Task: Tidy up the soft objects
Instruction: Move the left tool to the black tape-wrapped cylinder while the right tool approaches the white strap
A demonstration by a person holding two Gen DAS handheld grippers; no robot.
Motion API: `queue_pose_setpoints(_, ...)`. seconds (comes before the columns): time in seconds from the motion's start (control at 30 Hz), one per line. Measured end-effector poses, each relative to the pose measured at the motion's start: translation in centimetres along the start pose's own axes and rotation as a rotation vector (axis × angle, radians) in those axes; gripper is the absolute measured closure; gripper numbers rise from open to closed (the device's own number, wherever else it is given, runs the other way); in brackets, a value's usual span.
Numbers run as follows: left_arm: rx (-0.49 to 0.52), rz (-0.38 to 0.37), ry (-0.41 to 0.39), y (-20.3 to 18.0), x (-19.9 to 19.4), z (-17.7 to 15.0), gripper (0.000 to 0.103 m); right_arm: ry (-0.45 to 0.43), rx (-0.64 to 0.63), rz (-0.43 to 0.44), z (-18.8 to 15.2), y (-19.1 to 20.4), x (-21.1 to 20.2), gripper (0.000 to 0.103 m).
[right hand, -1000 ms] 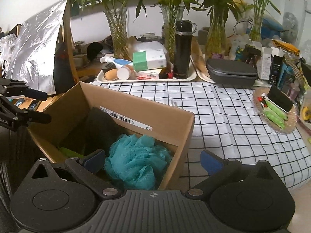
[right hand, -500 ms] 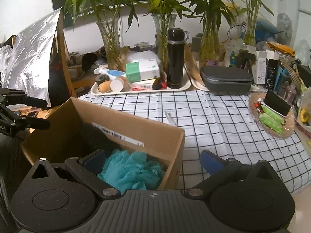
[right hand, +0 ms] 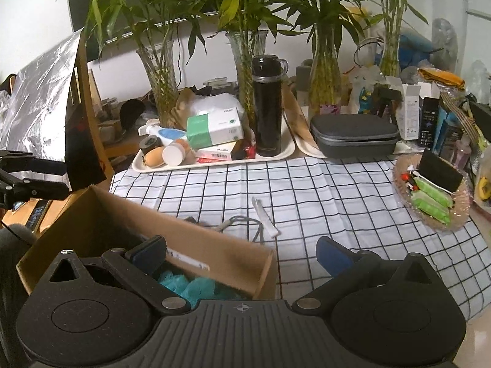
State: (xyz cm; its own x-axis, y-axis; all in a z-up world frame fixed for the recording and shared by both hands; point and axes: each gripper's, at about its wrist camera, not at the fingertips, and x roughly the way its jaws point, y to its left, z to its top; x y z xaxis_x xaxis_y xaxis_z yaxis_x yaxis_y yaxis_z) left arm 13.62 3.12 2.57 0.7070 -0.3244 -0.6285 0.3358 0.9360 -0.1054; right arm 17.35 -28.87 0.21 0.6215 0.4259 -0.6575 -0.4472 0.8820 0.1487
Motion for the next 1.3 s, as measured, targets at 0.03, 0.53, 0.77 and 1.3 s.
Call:
queue_pose_setpoints(0.03,-0.002,-0.002,-0.006,0.1,0.1,0.3,0.022,0.001,0.0,0.0,0.2,-0.1,0.3,0.0)
queue_pose_setpoints(0.53,-0.044,-0.007,-0.01,3.7,3.8,3.0,0.022,0.011,-0.022,0.052,2.7,-2.9,3.9,0.0)
queue_pose_setpoints(0.77,-0.092,0.001,0.001,6.2,6.3,3.0,0.022,-0.01,0.056,0.06,2.6,-5.7,6.1,0.0)
queue_pose_setpoints(1.3,-0.081,-0.097,0.092,8.7,14.1,1.6,0.023,-0.024,0.064,0.045,2.4,-8.0,11.8,0.0)
